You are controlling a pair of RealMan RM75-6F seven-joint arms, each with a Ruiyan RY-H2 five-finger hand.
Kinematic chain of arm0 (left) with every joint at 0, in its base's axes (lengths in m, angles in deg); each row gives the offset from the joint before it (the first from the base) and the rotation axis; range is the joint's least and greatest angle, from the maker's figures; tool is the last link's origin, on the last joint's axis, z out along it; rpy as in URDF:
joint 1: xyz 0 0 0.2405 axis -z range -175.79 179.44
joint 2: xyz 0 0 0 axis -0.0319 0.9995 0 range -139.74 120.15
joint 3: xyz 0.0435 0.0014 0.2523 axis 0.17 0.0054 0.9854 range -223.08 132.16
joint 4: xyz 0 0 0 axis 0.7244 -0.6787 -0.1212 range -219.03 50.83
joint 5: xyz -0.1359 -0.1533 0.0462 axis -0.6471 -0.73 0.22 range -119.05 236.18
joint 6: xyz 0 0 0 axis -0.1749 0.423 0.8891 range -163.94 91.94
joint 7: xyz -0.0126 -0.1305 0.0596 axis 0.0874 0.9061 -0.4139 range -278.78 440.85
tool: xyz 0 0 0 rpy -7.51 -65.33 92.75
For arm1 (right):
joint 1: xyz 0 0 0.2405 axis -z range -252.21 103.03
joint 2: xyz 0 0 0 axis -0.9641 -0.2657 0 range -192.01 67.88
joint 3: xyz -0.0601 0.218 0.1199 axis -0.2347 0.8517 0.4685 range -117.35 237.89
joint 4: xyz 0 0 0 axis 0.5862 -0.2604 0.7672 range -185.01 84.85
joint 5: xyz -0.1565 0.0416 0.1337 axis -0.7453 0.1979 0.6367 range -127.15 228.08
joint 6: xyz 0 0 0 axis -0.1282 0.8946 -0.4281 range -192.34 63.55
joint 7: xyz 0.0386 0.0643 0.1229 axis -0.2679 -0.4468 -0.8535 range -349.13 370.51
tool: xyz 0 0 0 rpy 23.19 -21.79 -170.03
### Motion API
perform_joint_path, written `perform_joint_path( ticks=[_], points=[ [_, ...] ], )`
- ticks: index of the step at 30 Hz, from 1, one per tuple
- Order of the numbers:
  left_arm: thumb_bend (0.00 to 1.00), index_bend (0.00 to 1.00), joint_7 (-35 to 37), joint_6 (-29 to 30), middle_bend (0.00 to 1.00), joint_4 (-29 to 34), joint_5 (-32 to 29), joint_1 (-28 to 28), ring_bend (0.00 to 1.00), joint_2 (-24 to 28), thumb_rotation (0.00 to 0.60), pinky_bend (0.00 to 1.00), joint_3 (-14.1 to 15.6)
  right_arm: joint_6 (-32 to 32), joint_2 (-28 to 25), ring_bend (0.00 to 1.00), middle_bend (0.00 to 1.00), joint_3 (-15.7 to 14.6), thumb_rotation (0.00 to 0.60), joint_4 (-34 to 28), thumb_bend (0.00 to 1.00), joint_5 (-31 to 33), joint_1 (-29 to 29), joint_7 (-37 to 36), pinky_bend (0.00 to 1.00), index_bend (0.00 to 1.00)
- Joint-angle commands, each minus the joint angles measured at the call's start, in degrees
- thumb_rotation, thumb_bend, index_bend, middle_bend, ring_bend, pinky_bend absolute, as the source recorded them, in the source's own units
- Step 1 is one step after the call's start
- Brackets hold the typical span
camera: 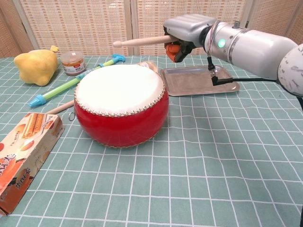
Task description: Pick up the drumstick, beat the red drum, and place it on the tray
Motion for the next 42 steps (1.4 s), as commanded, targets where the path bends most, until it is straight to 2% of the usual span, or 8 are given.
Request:
perform_joint_path(
  ticks=[1, 8, 15, 19, 24, 34, 36, 42],
  points=[
    [0.26, 0.00, -0.05, -0.08, 0.00, 0.01, -0.07, 0.00, 0.00, 0.03, 0.600, 0.00, 0.01, 1.91, 0.80, 1.00, 1.00, -2.59, 0.600, 2.69, 0.90, -0.79, -0.45, 15.69, 1.00, 1.00],
    [0.26, 0.00, -0.02, -0.22, 0.00, -0.06, -0.20, 0.00, 0.00, -0.03, 0.600, 0.00, 0.00, 2.00, 2.09, 1.00, 1.00, -4.90, 0.600, 3.96, 0.90, 4.53, -2.06, 28.84, 1.00, 1.00],
    [0.26, 0.00, 0.43, 0.19, 0.00, -0.24, -0.07, -0.17, 0.00, 0.01, 0.600, 0.00, -0.02, -3.08, 2.70, 1.00, 1.00, 2.98, 0.600, 0.57, 0.90, -1.45, 1.70, 7.22, 1.00, 1.00],
    [0.26, 0.00, 0.54, 0.40, 0.00, -0.32, 0.12, -0.22, 0.00, 0.02, 0.600, 0.00, 0.02, -1.80, 2.05, 1.00, 1.00, 2.69, 0.600, 1.21, 0.90, -2.91, 2.18, 5.04, 1.00, 1.00],
    [0.26, 0.00, 0.68, 0.25, 0.00, -0.58, 0.04, -0.21, 0.00, -0.12, 0.600, 0.00, 0.04, 0.17, 2.55, 1.00, 1.00, 1.82, 0.600, 1.79, 0.90, -1.31, 1.74, 8.05, 1.00, 1.00],
    [0.26, 0.00, 0.87, -0.22, 0.00, -1.09, -0.42, -0.31, 0.00, -0.44, 0.600, 0.00, 0.13, 1.53, 4.51, 1.00, 1.00, -4.24, 0.600, 6.80, 0.90, -1.21, -1.47, 26.73, 1.00, 1.00],
    [0.26, 0.00, 0.89, -0.21, 0.00, -1.11, -0.45, -0.34, 0.00, -0.44, 0.600, 0.00, 0.12, 0.78, 4.63, 1.00, 1.00, -3.19, 0.600, 6.11, 0.90, -1.30, -0.92, 24.56, 1.00, 1.00],
    [0.26, 0.00, 0.72, -0.02, 0.00, -0.99, -0.30, -0.25, 0.00, -0.28, 0.600, 0.00, -0.03, -0.53, 4.19, 1.00, 1.00, 5.03, 0.600, 1.42, 0.90, -2.06, 2.69, 3.00, 1.00, 1.00]
  ],
)
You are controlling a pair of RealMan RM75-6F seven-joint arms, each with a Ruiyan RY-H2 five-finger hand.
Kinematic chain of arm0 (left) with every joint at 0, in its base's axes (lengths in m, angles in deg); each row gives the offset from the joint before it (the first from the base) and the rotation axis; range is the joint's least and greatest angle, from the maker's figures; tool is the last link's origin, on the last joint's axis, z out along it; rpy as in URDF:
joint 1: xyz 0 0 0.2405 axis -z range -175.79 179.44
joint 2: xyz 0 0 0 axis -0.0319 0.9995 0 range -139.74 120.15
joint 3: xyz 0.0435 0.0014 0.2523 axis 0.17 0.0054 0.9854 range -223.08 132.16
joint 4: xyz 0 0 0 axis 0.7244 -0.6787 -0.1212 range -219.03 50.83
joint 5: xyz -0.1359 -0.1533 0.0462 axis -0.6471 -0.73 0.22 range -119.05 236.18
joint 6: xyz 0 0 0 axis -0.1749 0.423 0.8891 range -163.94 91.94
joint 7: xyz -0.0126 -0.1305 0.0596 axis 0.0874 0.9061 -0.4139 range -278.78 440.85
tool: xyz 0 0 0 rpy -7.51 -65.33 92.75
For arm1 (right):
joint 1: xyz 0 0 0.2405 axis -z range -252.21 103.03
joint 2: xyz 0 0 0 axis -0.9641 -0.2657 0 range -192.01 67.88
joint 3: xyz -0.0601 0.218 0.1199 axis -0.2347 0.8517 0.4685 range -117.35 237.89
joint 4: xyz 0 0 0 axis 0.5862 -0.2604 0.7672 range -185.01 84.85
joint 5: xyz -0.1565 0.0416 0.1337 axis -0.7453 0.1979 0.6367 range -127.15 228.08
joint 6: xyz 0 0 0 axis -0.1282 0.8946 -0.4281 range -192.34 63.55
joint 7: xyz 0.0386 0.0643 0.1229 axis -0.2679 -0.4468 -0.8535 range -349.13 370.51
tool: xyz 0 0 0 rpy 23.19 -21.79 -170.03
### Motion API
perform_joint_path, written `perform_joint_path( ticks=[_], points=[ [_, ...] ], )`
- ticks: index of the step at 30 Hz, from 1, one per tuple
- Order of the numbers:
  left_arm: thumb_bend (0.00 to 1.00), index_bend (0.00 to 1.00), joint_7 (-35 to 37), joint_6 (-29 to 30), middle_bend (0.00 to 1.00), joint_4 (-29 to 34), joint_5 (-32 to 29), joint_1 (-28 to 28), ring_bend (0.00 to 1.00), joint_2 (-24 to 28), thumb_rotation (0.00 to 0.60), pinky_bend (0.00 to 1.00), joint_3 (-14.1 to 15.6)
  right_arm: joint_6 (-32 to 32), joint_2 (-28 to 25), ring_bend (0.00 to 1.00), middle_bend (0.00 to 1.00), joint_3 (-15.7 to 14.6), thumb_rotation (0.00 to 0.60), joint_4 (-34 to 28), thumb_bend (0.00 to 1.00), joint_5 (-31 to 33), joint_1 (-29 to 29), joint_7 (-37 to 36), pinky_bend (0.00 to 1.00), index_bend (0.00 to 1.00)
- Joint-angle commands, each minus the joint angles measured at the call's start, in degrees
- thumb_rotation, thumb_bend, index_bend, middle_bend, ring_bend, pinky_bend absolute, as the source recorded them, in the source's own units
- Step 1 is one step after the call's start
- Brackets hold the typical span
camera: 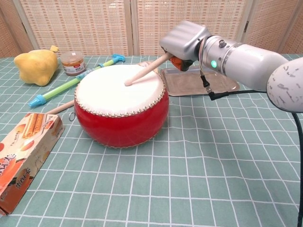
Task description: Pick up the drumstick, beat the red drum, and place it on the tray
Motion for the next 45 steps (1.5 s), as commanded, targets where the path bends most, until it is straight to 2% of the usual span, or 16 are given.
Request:
perform_joint_path(
  ticks=[1, 5, 13, 18, 22, 24, 26, 29, 33, 39, 45],
  points=[
    [0.26, 0.00, -0.13, 0.06, 0.00, 0.10, 0.12, 0.05, 0.00, 0.07, 0.600, 0.00, 0.00, -1.07, -0.23, 1.00, 1.00, 6.22, 0.600, -3.04, 0.90, -1.85, 2.84, -23.25, 1.00, 1.00],
    [0.26, 0.00, -0.34, -0.07, 0.00, 0.28, 0.06, 0.10, 0.00, 0.11, 0.600, 0.00, -0.02, -0.11, -0.93, 1.00, 1.00, 4.80, 0.600, -1.89, 0.90, -3.11, 2.50, -21.43, 1.00, 1.00],
    [0.26, 0.00, -0.77, -0.32, 0.00, 0.67, -0.14, 0.15, 0.00, 0.18, 0.600, 0.00, -0.03, 2.39, -0.72, 1.00, 1.00, -0.58, 0.600, 1.46, 0.90, -2.47, 0.00, -6.07, 1.00, 1.00],
    [0.26, 0.00, -0.85, -0.53, 0.00, 0.72, -0.25, 0.18, 0.00, 0.18, 0.600, 0.00, -0.01, 1.11, 0.14, 1.00, 1.00, -2.03, 0.600, 3.27, 0.90, -1.99, -0.48, 0.24, 1.00, 1.00],
    [0.26, 0.00, -0.83, -0.51, 0.00, 0.73, -0.24, 0.18, 0.00, 0.18, 0.600, 0.00, -0.02, 0.26, 0.34, 1.00, 1.00, -1.77, 0.600, 3.38, 0.90, -2.42, -0.21, -0.28, 1.00, 1.00],
    [0.26, 0.00, -0.85, -0.47, 0.00, 0.75, -0.18, 0.18, 0.00, 0.21, 0.600, 0.00, -0.01, -0.55, 0.22, 1.00, 1.00, -0.57, 0.600, 2.64, 0.90, -2.15, 0.41, -2.62, 1.00, 1.00],
    [0.26, 0.00, -0.97, 0.14, 0.00, 1.01, 0.20, 0.12, 0.00, 0.37, 0.600, 0.00, -0.08, -4.03, -1.01, 1.00, 1.00, 4.11, 0.600, -0.28, 0.90, -2.34, 2.59, -12.51, 1.00, 1.00],
    [0.26, 0.00, -1.13, 0.25, 0.00, 1.24, 0.34, 0.06, 0.00, 0.45, 0.600, 0.00, 0.01, -3.58, -2.45, 1.00, 1.00, 5.68, 0.600, -0.79, 0.90, -2.38, 4.02, -18.54, 1.00, 1.00],
    [0.26, 0.00, -1.36, 0.24, 0.00, 1.49, 0.35, -0.01, 0.00, 0.49, 0.600, 0.00, 0.12, 0.08, -3.63, 1.00, 1.00, 7.11, 0.600, 0.82, 0.90, 1.47, 5.24, -22.65, 1.00, 1.00],
    [0.26, 0.00, -1.72, 0.35, 0.00, 1.91, 0.20, -0.21, 0.00, 0.67, 0.600, 0.00, 0.16, 5.52, -2.35, 0.99, 0.99, 8.47, 0.600, 7.45, 0.87, 5.13, 5.63, -28.39, 1.00, 1.00],
    [0.26, 0.00, -2.20, 0.19, 0.00, 2.39, -0.19, -0.45, 0.00, 0.86, 0.600, 0.00, 0.26, 11.22, 1.54, 0.87, 0.89, 9.80, 0.600, 18.49, 0.76, 5.34, 4.57, -35.93, 1.00, 0.97]
  ],
)
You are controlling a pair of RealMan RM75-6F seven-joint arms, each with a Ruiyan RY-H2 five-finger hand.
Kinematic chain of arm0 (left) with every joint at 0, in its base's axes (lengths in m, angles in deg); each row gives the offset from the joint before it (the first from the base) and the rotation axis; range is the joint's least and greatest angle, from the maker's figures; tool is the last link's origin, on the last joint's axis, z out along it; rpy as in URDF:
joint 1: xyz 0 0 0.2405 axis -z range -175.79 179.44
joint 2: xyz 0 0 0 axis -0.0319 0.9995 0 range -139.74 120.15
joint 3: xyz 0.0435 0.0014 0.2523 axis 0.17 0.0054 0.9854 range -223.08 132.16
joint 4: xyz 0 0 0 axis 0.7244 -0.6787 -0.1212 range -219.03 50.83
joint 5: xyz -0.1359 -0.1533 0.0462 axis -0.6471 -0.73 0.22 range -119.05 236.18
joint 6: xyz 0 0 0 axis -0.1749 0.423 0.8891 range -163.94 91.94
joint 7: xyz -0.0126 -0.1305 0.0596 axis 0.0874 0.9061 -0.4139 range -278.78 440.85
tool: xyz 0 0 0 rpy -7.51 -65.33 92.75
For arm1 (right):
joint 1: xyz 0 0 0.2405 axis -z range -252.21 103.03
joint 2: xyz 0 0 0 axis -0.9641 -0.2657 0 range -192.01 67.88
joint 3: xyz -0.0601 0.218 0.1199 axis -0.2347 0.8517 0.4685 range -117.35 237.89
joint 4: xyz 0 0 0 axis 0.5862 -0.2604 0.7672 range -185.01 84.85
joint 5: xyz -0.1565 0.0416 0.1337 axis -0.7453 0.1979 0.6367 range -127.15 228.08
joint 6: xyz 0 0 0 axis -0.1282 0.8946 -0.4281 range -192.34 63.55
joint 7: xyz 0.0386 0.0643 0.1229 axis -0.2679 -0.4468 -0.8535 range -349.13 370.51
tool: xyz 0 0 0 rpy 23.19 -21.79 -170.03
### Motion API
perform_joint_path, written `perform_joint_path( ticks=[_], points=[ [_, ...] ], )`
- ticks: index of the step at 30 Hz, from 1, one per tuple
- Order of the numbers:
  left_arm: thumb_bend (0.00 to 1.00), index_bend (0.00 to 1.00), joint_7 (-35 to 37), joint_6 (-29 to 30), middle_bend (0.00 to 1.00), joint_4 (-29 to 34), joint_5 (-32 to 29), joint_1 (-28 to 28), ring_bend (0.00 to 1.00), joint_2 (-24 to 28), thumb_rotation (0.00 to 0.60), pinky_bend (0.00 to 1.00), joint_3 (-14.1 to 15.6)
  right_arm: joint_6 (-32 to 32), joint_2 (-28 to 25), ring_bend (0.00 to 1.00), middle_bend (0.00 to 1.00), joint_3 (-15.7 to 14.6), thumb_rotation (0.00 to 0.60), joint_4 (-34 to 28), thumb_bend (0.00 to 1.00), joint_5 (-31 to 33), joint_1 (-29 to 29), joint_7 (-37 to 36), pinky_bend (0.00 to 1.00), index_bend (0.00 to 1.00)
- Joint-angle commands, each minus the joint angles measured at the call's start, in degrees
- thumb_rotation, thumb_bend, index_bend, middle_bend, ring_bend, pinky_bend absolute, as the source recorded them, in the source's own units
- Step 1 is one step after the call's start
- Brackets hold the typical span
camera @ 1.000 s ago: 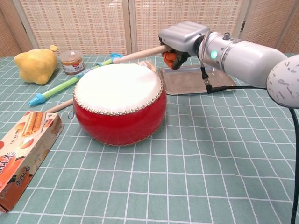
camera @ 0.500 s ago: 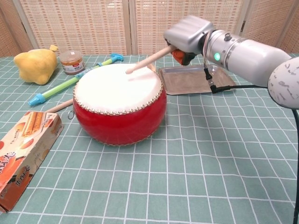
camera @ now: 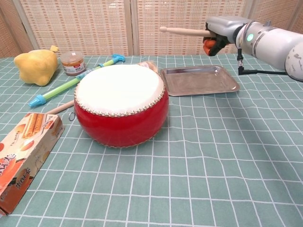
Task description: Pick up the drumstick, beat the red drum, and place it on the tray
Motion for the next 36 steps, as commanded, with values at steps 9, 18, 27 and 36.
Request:
perform_joint_path(
  ticks=[9, 18, 27, 36],
  points=[
    [0.25, 0.00, -0.76, 0.01, 0.00, 1.01, -0.16, -0.22, 0.00, 0.36, 0.600, 0.00, 0.06, 10.91, 9.60, 0.65, 0.70, 1.36, 0.600, 22.24, 0.62, -1.75, -2.98, -11.91, 0.74, 0.78],
    [0.26, 0.00, -0.84, -0.53, 0.00, 1.05, -0.67, -0.22, 0.00, 0.40, 0.600, 0.00, 0.01, 16.23, 14.59, 0.42, 0.49, 2.25, 0.600, 34.16, 0.50, -4.08, -5.00, -18.48, 0.53, 0.58],
    [0.25, 0.00, -0.98, -0.90, 0.00, 1.06, -1.18, -0.27, 0.00, 0.48, 0.600, 0.00, -0.07, 19.64, 17.30, 0.27, 0.34, 3.26, 0.600, 40.97, 0.38, -6.18, -6.25, -24.54, 0.35, 0.35],
    [0.25, 0.00, -1.15, -1.09, 0.00, 1.20, -1.52, -0.37, 0.00, 0.54, 0.600, 0.00, -0.11, 21.47, 18.69, 0.13, 0.20, 3.88, 0.600, 44.86, 0.23, -7.91, -6.87, -27.95, 0.22, 0.12]
  ],
)
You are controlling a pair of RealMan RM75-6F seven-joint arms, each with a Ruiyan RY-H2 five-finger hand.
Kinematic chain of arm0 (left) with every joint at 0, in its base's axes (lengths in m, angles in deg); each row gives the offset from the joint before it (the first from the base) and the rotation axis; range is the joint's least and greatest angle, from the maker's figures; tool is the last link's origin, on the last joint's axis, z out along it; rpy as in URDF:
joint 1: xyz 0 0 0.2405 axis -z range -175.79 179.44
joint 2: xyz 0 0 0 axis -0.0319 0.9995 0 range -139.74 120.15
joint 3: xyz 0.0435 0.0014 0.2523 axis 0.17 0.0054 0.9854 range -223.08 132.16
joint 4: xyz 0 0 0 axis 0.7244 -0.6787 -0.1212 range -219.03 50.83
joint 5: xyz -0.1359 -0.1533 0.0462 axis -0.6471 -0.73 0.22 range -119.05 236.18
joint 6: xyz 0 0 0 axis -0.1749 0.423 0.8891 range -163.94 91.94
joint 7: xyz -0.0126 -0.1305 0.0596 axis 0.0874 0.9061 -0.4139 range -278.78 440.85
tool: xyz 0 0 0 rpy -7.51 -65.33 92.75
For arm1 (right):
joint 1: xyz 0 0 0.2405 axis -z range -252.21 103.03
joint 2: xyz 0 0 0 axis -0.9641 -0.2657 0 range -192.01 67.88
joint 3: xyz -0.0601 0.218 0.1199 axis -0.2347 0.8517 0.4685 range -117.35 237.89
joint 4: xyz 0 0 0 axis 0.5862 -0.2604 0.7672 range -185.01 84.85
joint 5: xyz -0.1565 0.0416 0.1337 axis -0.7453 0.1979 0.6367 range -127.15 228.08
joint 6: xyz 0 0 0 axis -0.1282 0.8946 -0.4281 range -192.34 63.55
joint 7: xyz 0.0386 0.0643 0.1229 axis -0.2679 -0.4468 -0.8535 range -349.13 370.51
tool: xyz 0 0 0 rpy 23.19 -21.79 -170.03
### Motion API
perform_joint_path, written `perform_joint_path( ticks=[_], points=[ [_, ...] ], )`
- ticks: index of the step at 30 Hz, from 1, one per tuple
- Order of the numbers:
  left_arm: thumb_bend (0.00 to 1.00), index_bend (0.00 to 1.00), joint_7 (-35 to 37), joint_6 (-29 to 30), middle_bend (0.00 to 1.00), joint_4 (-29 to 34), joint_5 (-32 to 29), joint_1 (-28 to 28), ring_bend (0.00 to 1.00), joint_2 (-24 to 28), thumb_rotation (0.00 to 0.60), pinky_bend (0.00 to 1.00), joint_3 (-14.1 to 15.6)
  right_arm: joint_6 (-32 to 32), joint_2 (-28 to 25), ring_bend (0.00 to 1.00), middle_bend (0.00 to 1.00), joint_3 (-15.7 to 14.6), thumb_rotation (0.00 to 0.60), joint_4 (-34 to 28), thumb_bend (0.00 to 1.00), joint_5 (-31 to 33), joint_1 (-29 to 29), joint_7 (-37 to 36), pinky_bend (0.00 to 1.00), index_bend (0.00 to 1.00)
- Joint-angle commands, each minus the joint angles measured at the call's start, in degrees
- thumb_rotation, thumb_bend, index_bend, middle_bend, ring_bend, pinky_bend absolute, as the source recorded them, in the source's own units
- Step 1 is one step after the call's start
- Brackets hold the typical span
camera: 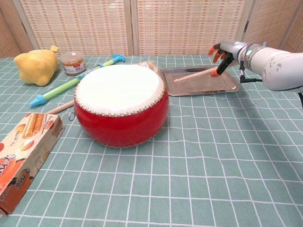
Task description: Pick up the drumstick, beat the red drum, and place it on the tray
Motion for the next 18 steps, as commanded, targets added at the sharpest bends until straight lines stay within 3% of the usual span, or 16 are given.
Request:
perform_joint_path(
  ticks=[1, 11, 18],
  points=[
    [0.25, 0.00, -0.04, -0.09, 0.00, 0.02, -0.13, -0.01, 0.00, 0.00, 0.600, 0.00, -0.04, 0.76, 0.45, 0.13, 0.20, 0.45, 0.600, 0.95, 0.23, -0.27, -0.20, -0.72, 0.22, 0.12],
    [0.25, 0.00, -0.06, -0.19, 0.00, -0.03, -0.12, 0.13, 0.00, 0.14, 0.600, 0.00, -0.19, -0.28, -0.87, 0.13, 0.20, -0.15, 0.600, -0.91, 0.22, -3.28, 0.75, -4.70, 0.22, 0.12],
    [0.25, 0.00, 0.19, 0.14, 0.00, 0.04, 0.43, 0.53, 0.00, 0.27, 0.600, 0.00, -0.57, -12.14, -7.63, 0.14, 0.20, -3.96, 0.600, -10.78, 0.23, -10.24, 6.12, -9.82, 0.24, 0.17]
  ],
)
